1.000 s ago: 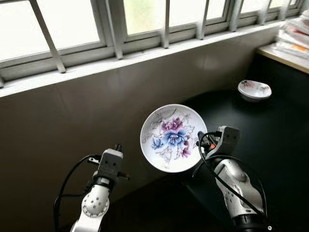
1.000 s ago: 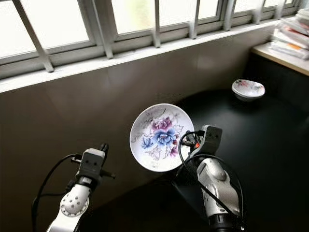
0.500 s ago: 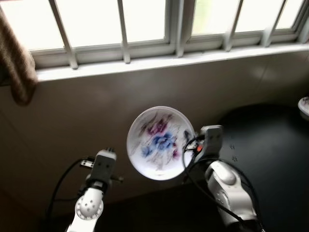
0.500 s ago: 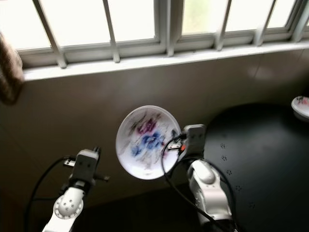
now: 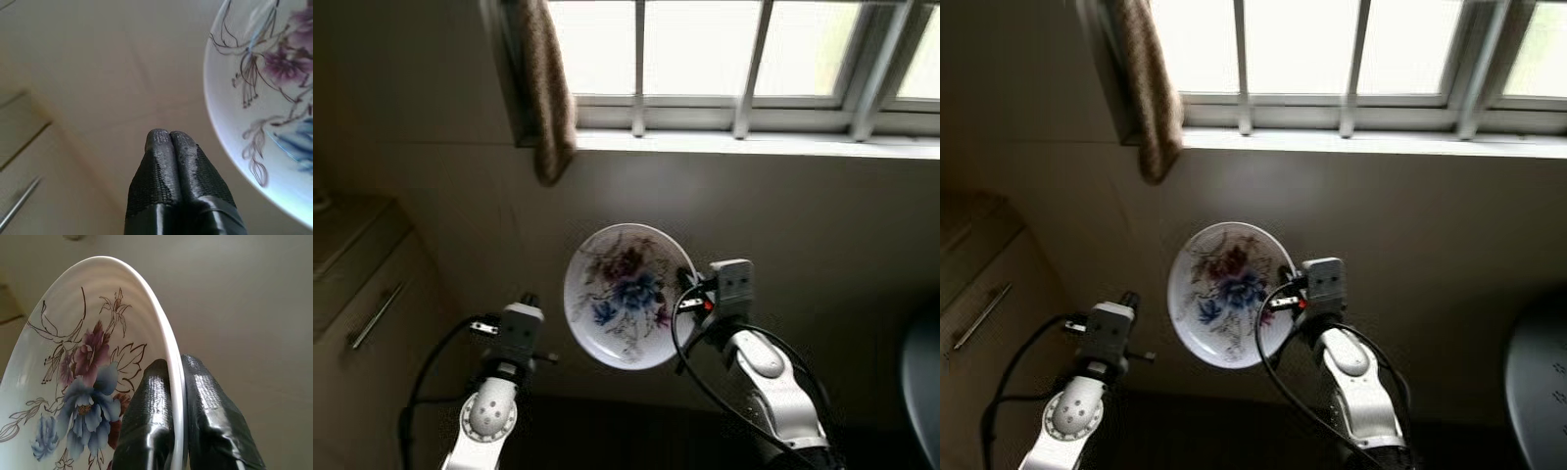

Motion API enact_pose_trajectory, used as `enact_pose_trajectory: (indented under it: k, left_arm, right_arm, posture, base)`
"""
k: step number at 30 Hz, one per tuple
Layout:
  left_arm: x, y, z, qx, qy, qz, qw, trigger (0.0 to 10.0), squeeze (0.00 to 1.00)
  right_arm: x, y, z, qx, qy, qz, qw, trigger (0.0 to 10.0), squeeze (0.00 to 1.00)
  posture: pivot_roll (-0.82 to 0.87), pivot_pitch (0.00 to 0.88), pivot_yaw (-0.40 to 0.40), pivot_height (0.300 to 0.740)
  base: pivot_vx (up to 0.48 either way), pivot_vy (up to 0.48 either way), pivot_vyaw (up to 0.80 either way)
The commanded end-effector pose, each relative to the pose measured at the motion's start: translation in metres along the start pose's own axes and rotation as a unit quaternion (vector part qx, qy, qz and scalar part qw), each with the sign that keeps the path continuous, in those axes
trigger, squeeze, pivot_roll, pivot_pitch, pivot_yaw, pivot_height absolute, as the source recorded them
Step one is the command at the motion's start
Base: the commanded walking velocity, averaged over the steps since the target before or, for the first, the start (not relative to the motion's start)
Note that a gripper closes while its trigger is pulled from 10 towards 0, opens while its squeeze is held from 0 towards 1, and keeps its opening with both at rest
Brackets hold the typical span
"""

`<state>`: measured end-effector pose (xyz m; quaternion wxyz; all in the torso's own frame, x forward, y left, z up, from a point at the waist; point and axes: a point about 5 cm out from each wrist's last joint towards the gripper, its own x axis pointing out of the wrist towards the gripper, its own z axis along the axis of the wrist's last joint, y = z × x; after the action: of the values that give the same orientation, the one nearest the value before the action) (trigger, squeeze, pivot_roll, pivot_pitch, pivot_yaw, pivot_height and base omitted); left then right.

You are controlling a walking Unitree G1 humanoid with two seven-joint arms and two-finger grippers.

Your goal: Kitchen organization

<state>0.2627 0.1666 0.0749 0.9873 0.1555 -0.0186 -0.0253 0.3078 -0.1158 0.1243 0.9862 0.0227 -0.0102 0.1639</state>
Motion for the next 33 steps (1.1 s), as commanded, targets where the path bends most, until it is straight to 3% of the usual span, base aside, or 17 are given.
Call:
enact_pose_trajectory:
  k: [1,10,17,29,33]
  left_arm:
    - [0.001,-0.004,0.004,-0.002,-0.011,-0.004,1.0,10.0,0.0]
    - [0.003,-0.002,0.008,-0.001,-0.023,0.006,1.0,10.0,0.0]
    - [0.004,-0.002,0.011,0.001,-0.034,0.011,0.999,10.0,0.0]
    - [0.007,0.002,0.016,-0.016,-0.047,0.023,0.999,10.0,0.0]
    - [0.007,0.001,0.017,-0.017,-0.05,0.019,0.998,10.0,0.0]
  right_arm:
    - [0.0,-0.006,0.01,-0.022,-0.027,-0.015,0.999,0.0,0.0]
    - [0.0,-0.004,0.034,-0.089,-0.107,-0.026,0.99,0.0,0.0]
    - [-0.003,-0.006,0.054,-0.109,-0.174,-0.046,0.978,0.0,0.0]
    - [-0.001,-0.007,0.063,-0.125,-0.206,-0.063,0.969,0.0,0.0]
    - [-0.001,-0.008,0.067,-0.129,-0.217,-0.069,0.965,0.0,0.0]
  posture:
    - [-0.07,0.0,0.033,0.74]
    - [-0.07,0.0,0.035,0.74]
    - [-0.07,0.0,0.035,0.74]
    - [-0.07,0.0,0.036,0.74]
    - [-0.07,0.0,0.038,0.74]
  base:
    - [0.0,0.0,0.8]
    - [0.0,0.0,0.8]
    - [0.0,0.0,0.8]
    - [0.0,0.0,0.8]
    - [0.0,0.427,0.8]
